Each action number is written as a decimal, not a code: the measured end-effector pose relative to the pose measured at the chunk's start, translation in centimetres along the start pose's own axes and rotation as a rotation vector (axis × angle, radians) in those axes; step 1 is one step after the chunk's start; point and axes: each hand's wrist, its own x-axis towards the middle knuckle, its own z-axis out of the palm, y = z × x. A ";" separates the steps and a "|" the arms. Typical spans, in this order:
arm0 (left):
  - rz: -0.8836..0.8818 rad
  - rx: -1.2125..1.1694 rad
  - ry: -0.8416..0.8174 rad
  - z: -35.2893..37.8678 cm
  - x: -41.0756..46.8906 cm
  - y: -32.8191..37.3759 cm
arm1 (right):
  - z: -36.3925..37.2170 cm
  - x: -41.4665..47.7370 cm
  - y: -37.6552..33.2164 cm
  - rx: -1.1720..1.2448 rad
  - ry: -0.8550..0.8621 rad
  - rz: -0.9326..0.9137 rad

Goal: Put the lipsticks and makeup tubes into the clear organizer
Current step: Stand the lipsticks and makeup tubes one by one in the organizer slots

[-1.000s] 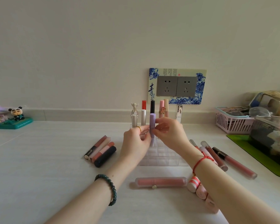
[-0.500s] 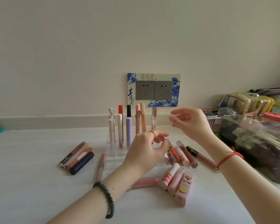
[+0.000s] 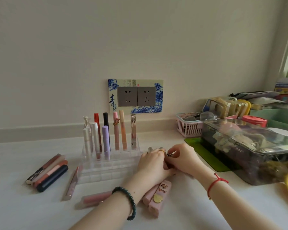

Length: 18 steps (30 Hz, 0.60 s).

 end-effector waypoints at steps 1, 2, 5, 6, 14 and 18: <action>-0.005 -0.007 -0.003 0.0 0.1 -0.1 | 0.1 0.1 -0.1 -0.025 -0.001 0.002; -0.009 -0.010 -0.010 0.1 0.2 -0.2 | 0.1 0.2 -0.3 -0.047 -0.007 0.009; -0.010 -0.006 -0.029 0.3 0.3 -0.4 | 0.2 0.5 -0.9 -0.123 -0.064 0.048; -0.012 -0.011 -0.032 0.4 0.3 -0.4 | 0.2 0.7 -1.1 -0.147 -0.095 0.071; 0.025 -0.045 -0.028 0.0 -0.2 -0.1 | -0.6 1.8 -3.3 -0.324 -0.362 0.223; 0.022 -0.091 -0.057 -0.5 -0.7 0.0 | -0.8 2.0 -3.3 -0.276 -0.430 0.272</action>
